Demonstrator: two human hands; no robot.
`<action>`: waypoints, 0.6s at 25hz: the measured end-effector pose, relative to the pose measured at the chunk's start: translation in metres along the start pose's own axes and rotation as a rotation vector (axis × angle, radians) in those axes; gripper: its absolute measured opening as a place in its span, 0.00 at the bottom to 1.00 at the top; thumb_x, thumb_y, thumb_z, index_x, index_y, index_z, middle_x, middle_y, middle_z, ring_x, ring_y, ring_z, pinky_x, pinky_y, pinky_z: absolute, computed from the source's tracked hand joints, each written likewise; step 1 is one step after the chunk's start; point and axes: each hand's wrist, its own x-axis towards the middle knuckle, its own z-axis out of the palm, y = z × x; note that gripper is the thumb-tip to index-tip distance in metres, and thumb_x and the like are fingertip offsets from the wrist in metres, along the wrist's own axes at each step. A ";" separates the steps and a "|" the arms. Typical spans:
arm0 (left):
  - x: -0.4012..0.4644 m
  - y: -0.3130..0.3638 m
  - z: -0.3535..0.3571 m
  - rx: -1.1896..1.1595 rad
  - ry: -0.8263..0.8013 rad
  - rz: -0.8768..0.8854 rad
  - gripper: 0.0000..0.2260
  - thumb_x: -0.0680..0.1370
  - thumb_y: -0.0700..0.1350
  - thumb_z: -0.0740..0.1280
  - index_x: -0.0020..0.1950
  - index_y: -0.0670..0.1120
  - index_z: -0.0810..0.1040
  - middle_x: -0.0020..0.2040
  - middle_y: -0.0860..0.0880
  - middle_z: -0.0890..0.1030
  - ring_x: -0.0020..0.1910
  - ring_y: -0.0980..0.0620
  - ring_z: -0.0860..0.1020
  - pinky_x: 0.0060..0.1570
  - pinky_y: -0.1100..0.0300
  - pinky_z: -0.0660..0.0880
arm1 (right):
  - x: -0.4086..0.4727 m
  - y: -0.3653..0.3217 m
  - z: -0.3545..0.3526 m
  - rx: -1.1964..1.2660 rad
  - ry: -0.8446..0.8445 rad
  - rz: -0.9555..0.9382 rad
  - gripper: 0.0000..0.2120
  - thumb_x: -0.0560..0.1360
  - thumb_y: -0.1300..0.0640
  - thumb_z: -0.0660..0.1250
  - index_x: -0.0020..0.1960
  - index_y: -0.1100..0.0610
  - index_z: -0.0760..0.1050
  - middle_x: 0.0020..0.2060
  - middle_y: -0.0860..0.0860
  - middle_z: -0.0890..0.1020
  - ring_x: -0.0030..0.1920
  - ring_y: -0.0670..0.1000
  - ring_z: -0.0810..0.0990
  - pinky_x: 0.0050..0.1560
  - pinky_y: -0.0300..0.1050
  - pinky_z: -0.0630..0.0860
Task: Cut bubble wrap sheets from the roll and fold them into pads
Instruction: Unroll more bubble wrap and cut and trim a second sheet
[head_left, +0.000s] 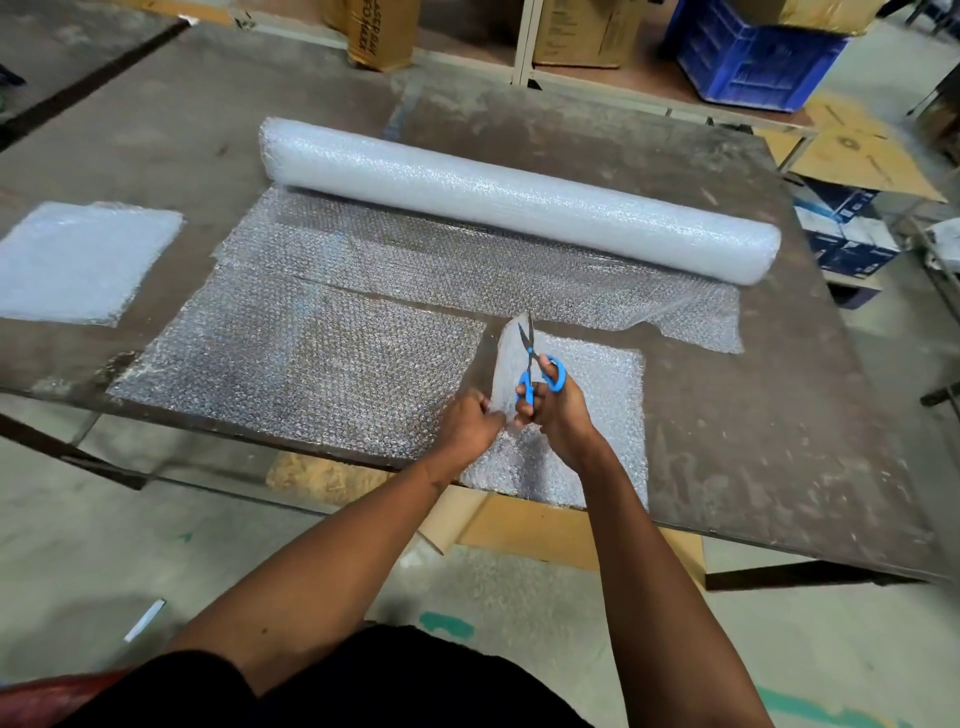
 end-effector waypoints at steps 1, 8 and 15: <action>-0.002 0.004 -0.002 -0.100 -0.012 0.005 0.07 0.84 0.46 0.67 0.57 0.45 0.73 0.43 0.49 0.77 0.37 0.51 0.74 0.35 0.57 0.72 | -0.001 -0.001 0.000 0.006 -0.013 -0.004 0.20 0.85 0.43 0.61 0.59 0.62 0.71 0.38 0.54 0.79 0.31 0.52 0.73 0.35 0.52 0.77; 0.007 0.015 -0.048 -0.392 -0.198 0.107 0.16 0.86 0.38 0.59 0.70 0.49 0.58 0.63 0.40 0.75 0.54 0.46 0.78 0.55 0.49 0.81 | -0.016 0.001 0.027 -0.049 -0.140 -0.141 0.27 0.81 0.38 0.61 0.51 0.64 0.77 0.31 0.54 0.77 0.32 0.52 0.76 0.36 0.44 0.78; 0.022 -0.011 -0.116 -0.676 -0.184 0.160 0.32 0.84 0.30 0.61 0.80 0.58 0.58 0.70 0.44 0.76 0.58 0.49 0.83 0.43 0.59 0.83 | -0.012 0.005 0.120 -0.241 0.028 -0.307 0.26 0.83 0.37 0.60 0.51 0.60 0.79 0.33 0.56 0.79 0.34 0.53 0.77 0.38 0.40 0.76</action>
